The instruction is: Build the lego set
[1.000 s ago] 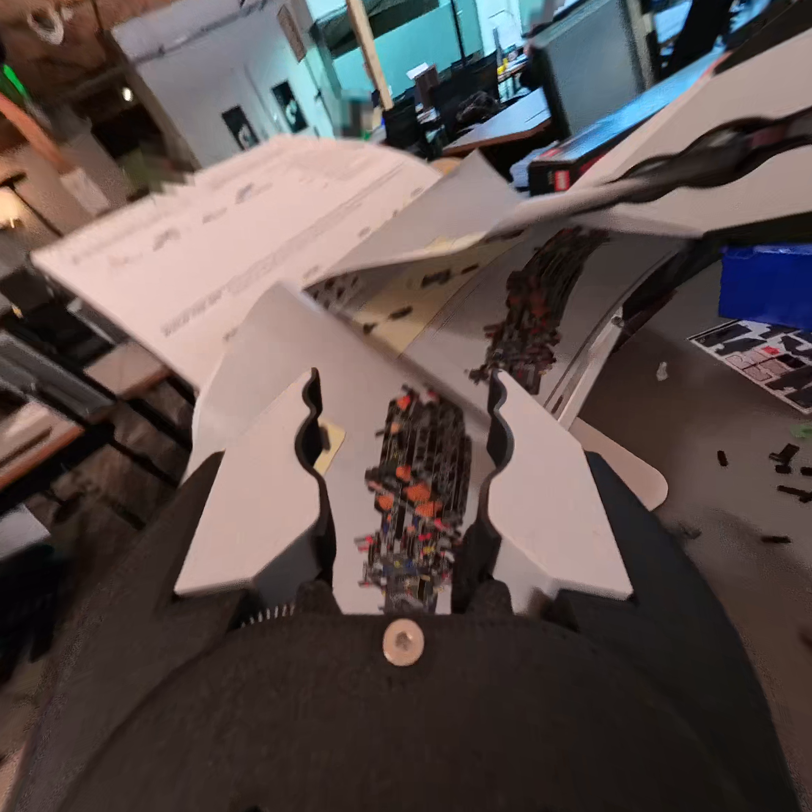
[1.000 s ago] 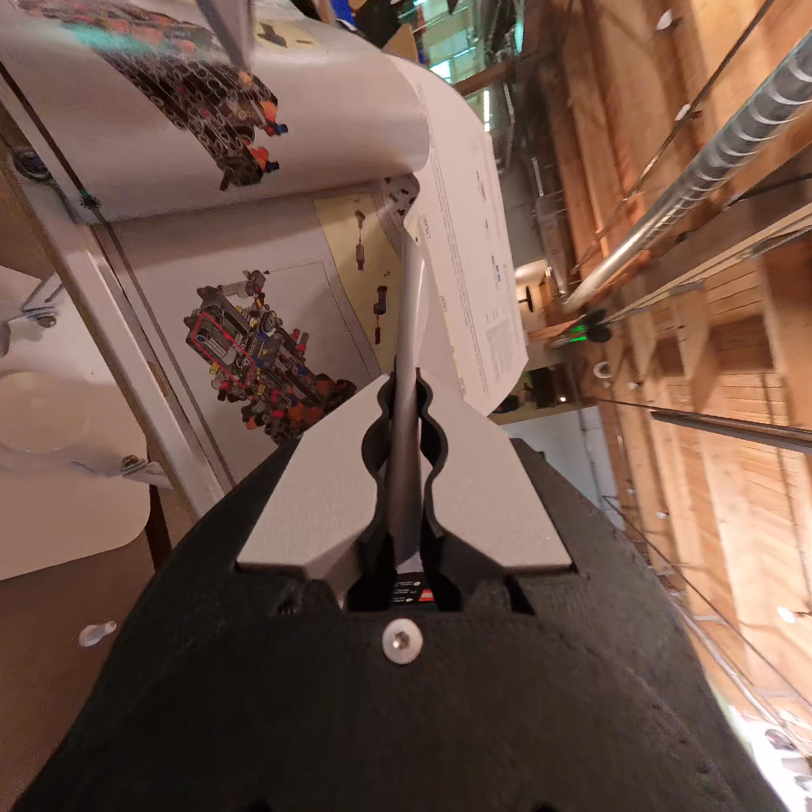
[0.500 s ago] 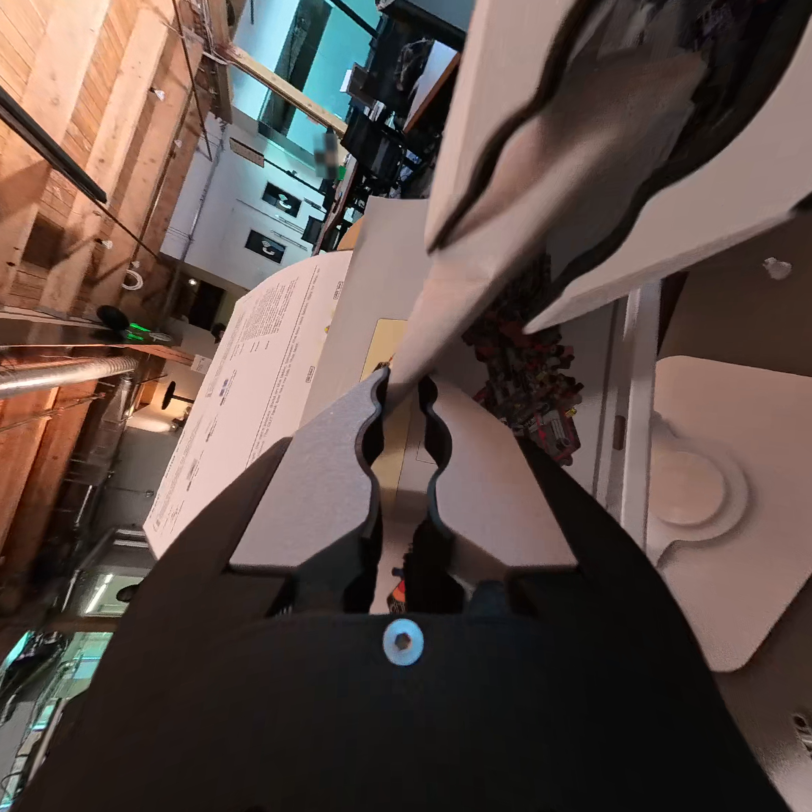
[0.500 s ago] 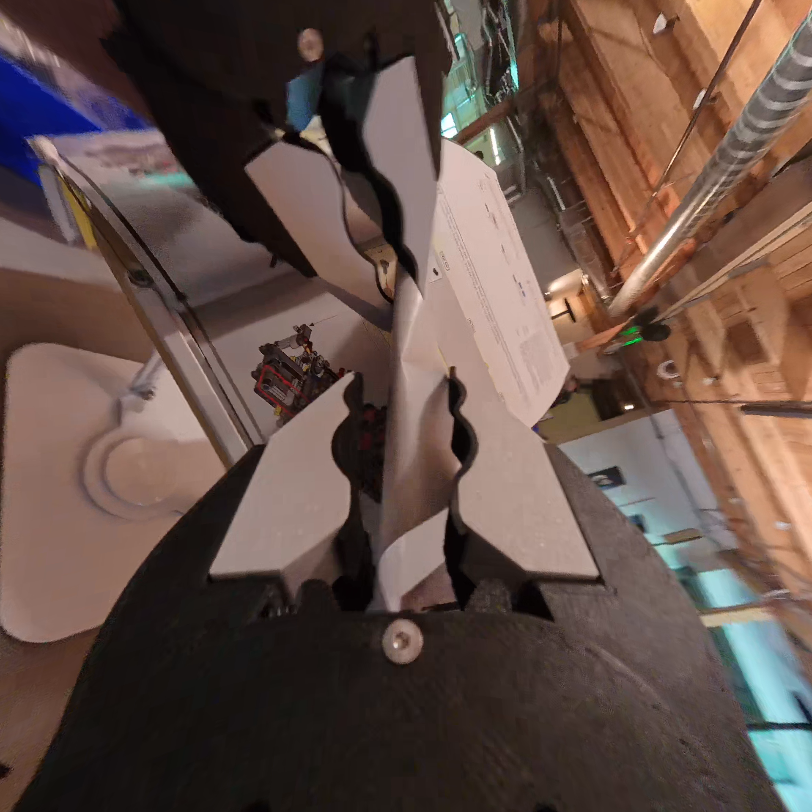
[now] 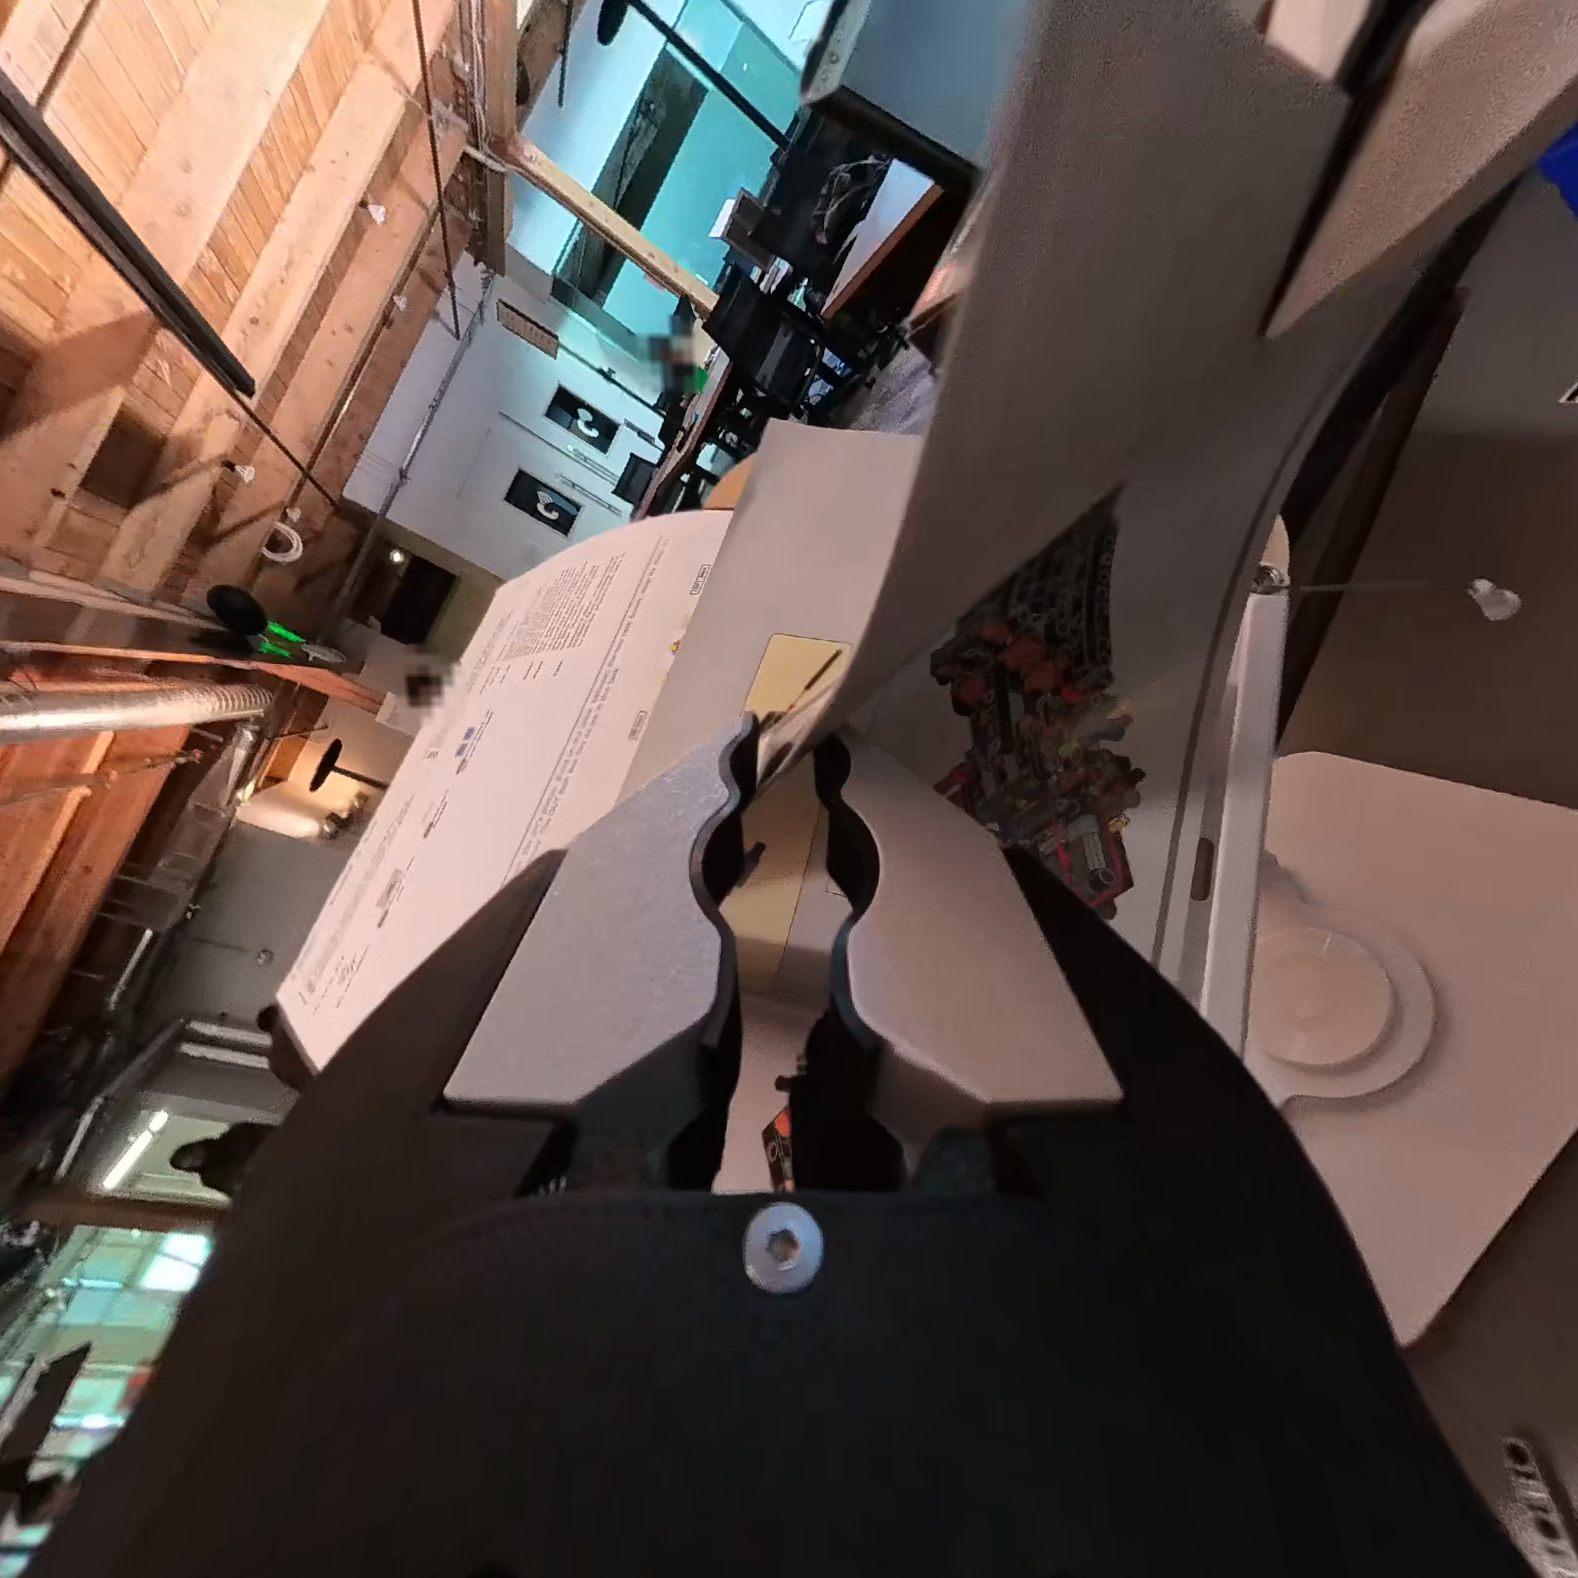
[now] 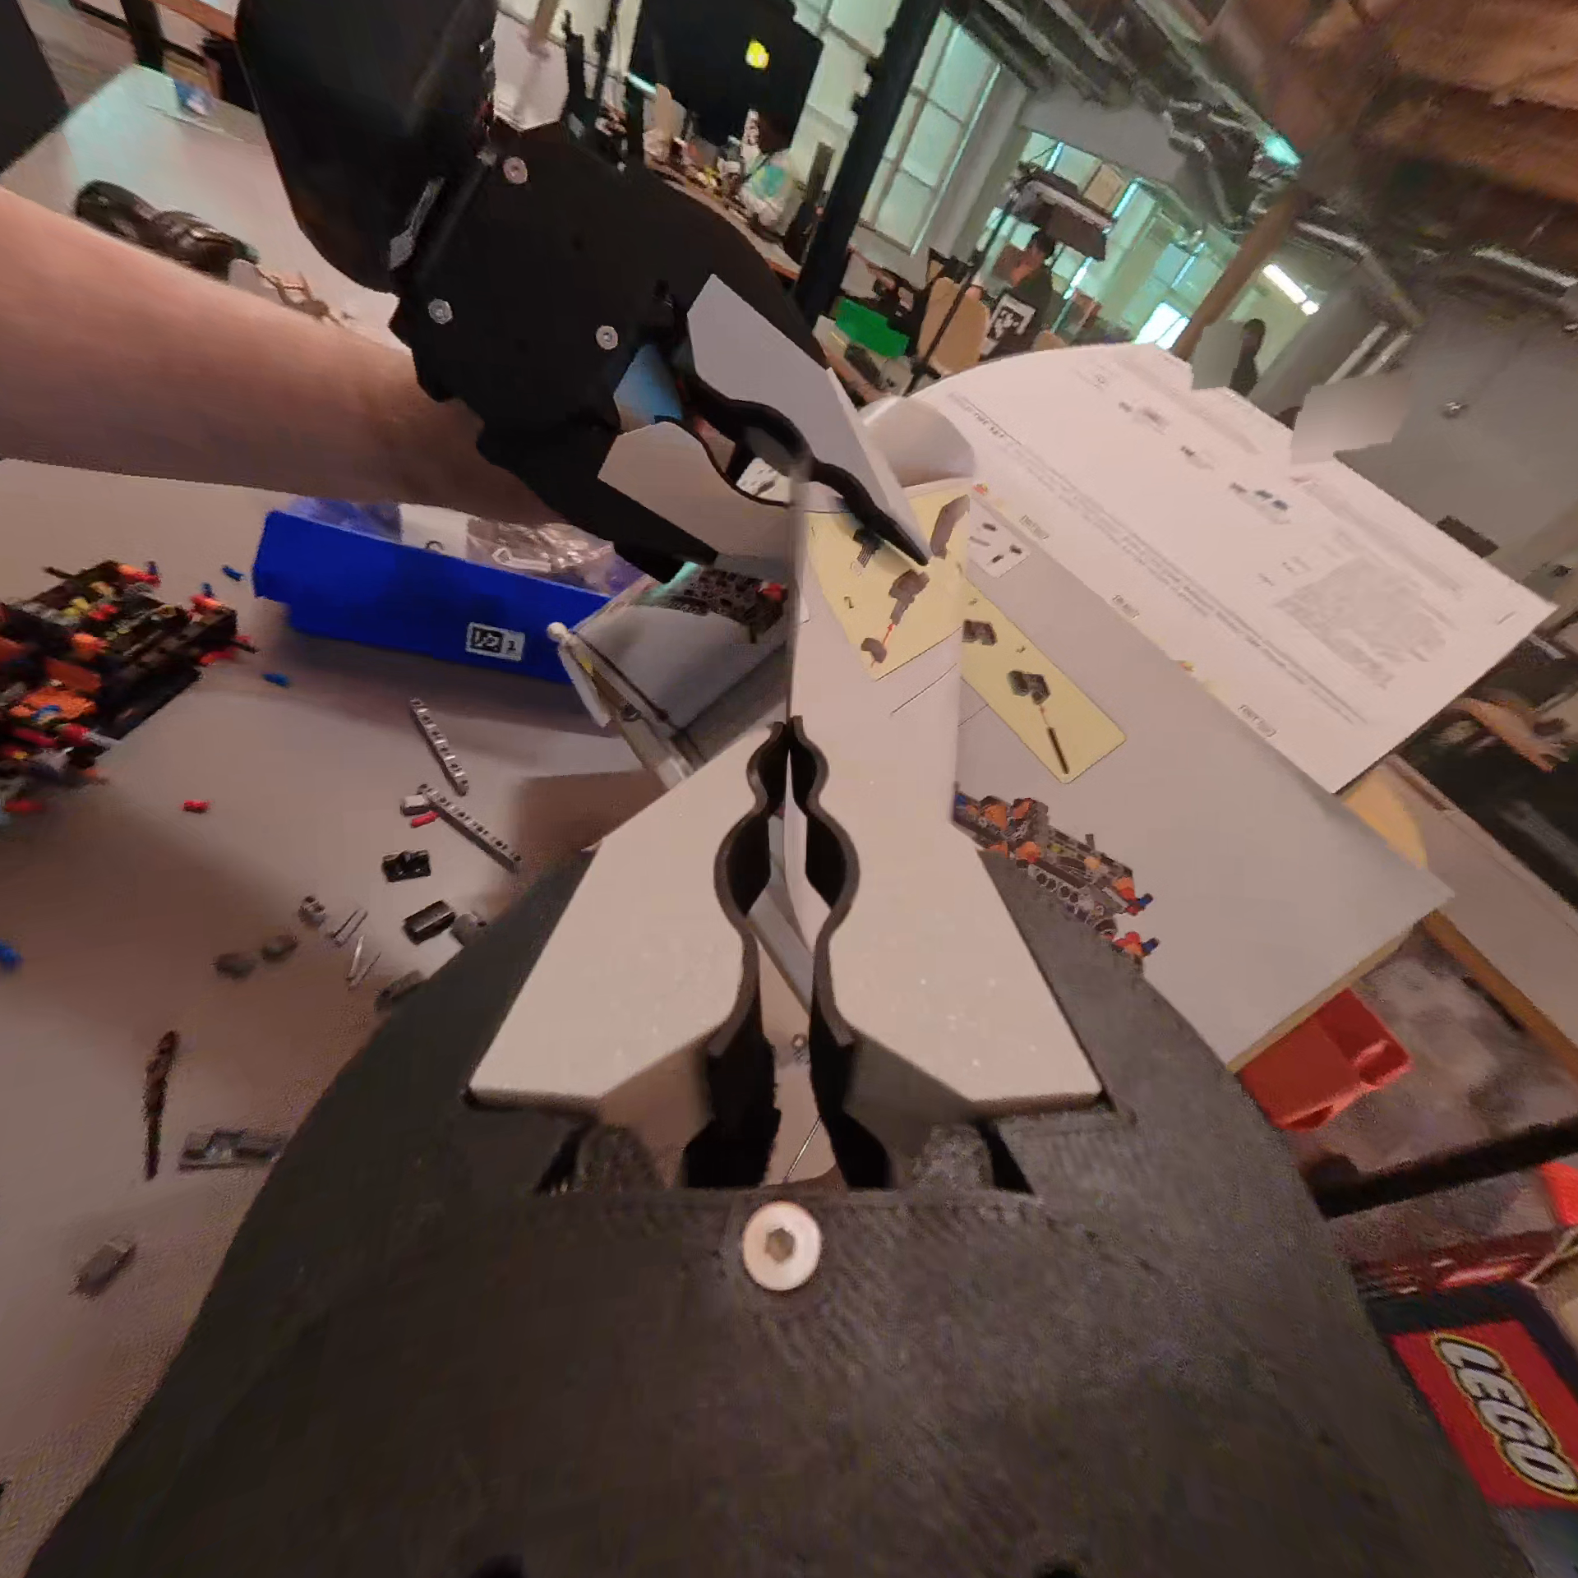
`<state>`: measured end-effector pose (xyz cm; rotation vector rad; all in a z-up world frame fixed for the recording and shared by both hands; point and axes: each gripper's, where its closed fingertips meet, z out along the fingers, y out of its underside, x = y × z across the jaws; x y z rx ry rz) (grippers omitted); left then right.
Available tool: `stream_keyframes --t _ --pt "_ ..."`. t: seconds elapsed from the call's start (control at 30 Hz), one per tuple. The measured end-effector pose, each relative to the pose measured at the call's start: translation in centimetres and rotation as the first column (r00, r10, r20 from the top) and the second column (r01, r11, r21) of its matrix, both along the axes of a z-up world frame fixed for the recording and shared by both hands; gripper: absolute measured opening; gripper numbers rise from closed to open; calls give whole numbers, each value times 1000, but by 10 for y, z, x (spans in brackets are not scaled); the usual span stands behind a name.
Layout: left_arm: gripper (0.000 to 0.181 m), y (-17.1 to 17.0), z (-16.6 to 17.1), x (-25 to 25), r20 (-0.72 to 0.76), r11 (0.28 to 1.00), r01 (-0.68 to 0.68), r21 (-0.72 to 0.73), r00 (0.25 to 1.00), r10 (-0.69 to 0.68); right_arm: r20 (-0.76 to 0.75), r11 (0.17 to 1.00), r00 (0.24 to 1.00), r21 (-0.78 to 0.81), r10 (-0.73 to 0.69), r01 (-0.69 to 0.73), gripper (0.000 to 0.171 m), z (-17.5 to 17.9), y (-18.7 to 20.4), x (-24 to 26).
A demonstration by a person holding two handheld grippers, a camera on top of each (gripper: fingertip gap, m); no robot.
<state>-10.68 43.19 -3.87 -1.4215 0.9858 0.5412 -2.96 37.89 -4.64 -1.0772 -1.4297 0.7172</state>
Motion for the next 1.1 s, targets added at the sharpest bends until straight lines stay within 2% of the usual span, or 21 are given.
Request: stream_keyframes --t 0.13,0.23,0.33,0.43,0.57,0.67,0.87,1.0,1.1 --pt "36 -11 19 -10 179 999 -52 -11 982 53 -119 991 993 -137 -24 8 0 20 4 -2" --pt "37 -41 34 0 340 1000 14 -13 940 -9 -178 985 983 -171 -54 23 0 28 7 0" --pt "32 -64 33 29 534 975 189 -115 840 -100 -198 988 979 -153 -42 12 0 30 -4 -4" --pt "45 -64 30 44 651 948 272 -163 752 -104 -210 988 978 -154 -9 -25 0 30 -15 -14" --pt "55 -60 31 49 810 903 388 -185 580 -83 -200 997 979 -79 -25 9 0 28 -21 -23" --pt "55 -63 32 47 867 882 437 -177 493 -71 -184 998 981 8 -54 57 0 26 -25 -30" --pt "56 -73 32 40 911 859 491 -147 405 -76 -160 987 982 107 -102 120 0 20 -29 -45" --pt "54 -79 33 38 902 868 479 -130 421 -97 -179 988 980 114 -86 108 0 21 -36 -54" --pt "46 -82 36 35 914 858 503 -99 387 -122 -194 991 978 98 -75 96 0 23 -38 -56"
